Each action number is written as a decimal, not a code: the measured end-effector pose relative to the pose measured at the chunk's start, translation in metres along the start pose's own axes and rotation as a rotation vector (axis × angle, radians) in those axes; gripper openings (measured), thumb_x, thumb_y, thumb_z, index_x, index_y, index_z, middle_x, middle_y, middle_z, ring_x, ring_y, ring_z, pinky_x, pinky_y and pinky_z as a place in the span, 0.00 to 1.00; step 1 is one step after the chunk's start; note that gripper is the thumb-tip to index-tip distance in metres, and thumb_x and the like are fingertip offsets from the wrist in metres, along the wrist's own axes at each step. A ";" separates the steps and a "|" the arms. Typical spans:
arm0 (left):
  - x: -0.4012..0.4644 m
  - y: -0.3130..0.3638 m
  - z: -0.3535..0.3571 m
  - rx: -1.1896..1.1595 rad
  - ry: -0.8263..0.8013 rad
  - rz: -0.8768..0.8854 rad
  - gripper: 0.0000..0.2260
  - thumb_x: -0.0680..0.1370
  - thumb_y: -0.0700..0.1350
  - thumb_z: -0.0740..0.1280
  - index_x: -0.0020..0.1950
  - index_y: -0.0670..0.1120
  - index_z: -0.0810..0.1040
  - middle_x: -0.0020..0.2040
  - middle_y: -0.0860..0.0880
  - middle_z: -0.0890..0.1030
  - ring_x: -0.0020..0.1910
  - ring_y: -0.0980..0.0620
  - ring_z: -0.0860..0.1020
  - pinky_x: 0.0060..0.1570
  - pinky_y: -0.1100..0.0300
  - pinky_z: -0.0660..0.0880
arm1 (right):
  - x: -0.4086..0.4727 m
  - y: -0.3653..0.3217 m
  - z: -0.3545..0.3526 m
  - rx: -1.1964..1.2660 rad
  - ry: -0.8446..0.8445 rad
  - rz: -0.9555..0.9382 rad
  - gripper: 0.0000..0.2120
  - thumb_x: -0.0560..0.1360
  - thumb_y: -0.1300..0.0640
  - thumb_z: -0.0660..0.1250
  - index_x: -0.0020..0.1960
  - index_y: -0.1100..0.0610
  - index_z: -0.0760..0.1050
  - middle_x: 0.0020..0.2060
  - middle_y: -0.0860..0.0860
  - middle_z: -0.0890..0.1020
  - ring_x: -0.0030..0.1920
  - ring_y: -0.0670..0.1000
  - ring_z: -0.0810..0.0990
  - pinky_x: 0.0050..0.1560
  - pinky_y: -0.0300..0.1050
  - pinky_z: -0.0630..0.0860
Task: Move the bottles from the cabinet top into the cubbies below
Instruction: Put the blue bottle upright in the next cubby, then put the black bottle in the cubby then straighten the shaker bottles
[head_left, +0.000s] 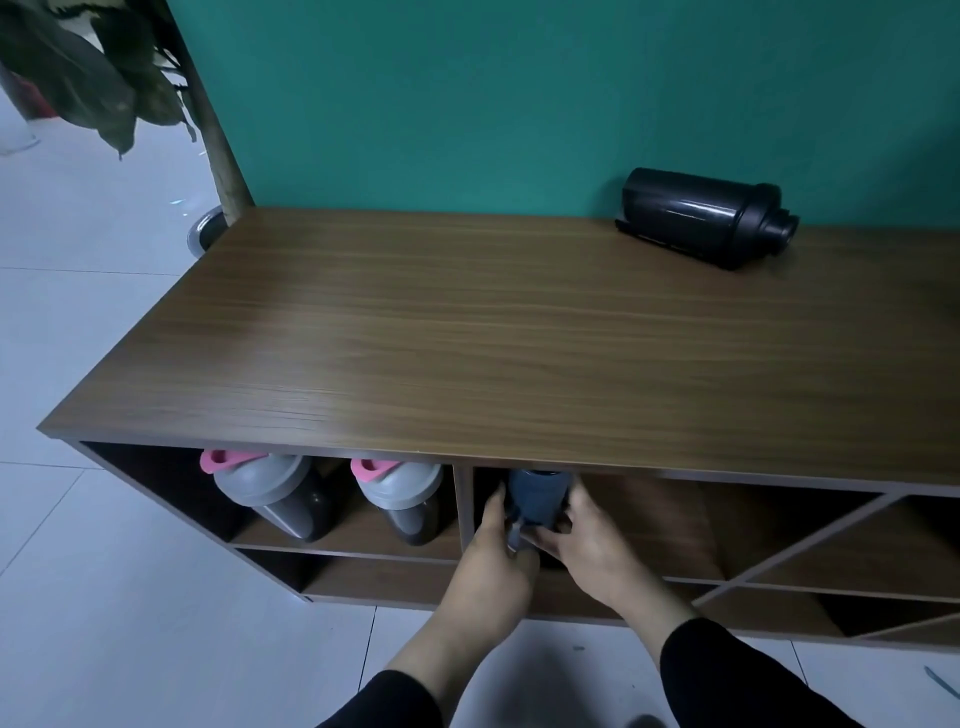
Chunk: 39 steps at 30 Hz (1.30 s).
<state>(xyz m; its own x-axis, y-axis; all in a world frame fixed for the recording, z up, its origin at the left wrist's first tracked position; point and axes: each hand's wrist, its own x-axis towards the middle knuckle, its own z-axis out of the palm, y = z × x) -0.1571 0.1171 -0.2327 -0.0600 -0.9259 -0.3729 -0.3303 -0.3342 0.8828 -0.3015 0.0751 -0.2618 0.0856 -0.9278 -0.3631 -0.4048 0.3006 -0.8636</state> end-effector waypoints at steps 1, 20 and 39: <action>-0.001 0.001 0.001 0.027 0.019 -0.018 0.31 0.80 0.43 0.64 0.82 0.56 0.59 0.70 0.54 0.80 0.68 0.53 0.79 0.72 0.53 0.73 | -0.003 0.000 0.000 -0.016 -0.002 0.015 0.33 0.61 0.46 0.80 0.58 0.28 0.66 0.57 0.38 0.78 0.62 0.45 0.78 0.62 0.47 0.76; -0.053 0.157 -0.034 0.270 0.391 0.760 0.12 0.80 0.53 0.62 0.49 0.49 0.82 0.42 0.57 0.79 0.46 0.59 0.78 0.47 0.66 0.74 | -0.121 -0.139 -0.154 -0.226 0.632 -0.568 0.06 0.78 0.51 0.63 0.48 0.47 0.79 0.46 0.43 0.83 0.47 0.43 0.82 0.49 0.38 0.77; 0.040 0.169 -0.035 0.853 0.246 0.482 0.25 0.84 0.59 0.58 0.78 0.51 0.70 0.82 0.50 0.65 0.83 0.51 0.58 0.83 0.54 0.49 | 0.083 -0.137 -0.268 -0.285 0.678 -0.310 0.50 0.63 0.44 0.79 0.76 0.43 0.55 0.76 0.51 0.61 0.75 0.53 0.63 0.75 0.54 0.62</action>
<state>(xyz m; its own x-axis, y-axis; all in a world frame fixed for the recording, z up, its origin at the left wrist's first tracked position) -0.1824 0.0176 -0.0887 -0.2004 -0.9718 0.1242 -0.8914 0.2335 0.3885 -0.4833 -0.1026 -0.0799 -0.3032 -0.9195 0.2501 -0.6782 0.0239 -0.7345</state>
